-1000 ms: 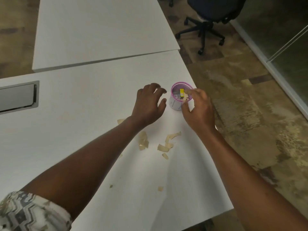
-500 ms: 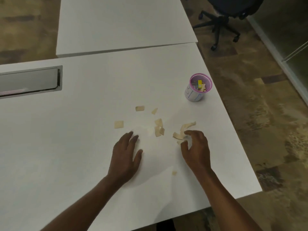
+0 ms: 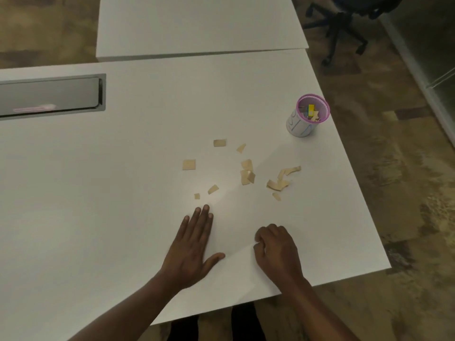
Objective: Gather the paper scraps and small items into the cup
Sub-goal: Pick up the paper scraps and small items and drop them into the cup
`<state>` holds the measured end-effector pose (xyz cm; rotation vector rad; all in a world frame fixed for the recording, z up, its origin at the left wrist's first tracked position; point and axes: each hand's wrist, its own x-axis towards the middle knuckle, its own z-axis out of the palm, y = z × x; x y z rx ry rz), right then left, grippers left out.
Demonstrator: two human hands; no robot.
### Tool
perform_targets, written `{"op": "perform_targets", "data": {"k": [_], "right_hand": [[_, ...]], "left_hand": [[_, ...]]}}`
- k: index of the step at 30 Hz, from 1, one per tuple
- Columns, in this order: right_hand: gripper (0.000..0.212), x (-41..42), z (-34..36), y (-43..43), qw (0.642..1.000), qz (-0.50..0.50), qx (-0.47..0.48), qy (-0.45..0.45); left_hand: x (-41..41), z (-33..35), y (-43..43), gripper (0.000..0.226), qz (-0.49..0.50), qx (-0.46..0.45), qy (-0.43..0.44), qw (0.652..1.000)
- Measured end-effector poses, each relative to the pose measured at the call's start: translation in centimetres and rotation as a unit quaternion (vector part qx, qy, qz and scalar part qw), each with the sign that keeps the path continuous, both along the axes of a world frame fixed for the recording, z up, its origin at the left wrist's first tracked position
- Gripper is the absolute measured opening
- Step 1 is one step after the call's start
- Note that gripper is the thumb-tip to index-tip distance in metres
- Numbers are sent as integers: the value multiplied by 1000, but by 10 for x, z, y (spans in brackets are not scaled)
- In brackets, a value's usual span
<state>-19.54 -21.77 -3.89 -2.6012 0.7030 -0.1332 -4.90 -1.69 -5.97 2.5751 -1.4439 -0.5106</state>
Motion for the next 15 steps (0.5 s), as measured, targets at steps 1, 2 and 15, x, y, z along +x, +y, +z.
{"op": "perform_targets", "data": {"k": [1,2,15], "right_hand": [[12,6,-1,-4,1000,-4,-3,-1],[14,13,-1,-9,1000,-8,-3,-4],[17,30,6,-61,998,-14,-33,-45]], "left_hand": [[6,-1,-7,92,4,-1,-5,1000],[13,-2,-15,93,7,-2,-10,1000],[35,-4,-37,86,-4,-7,-25,1000]]}}
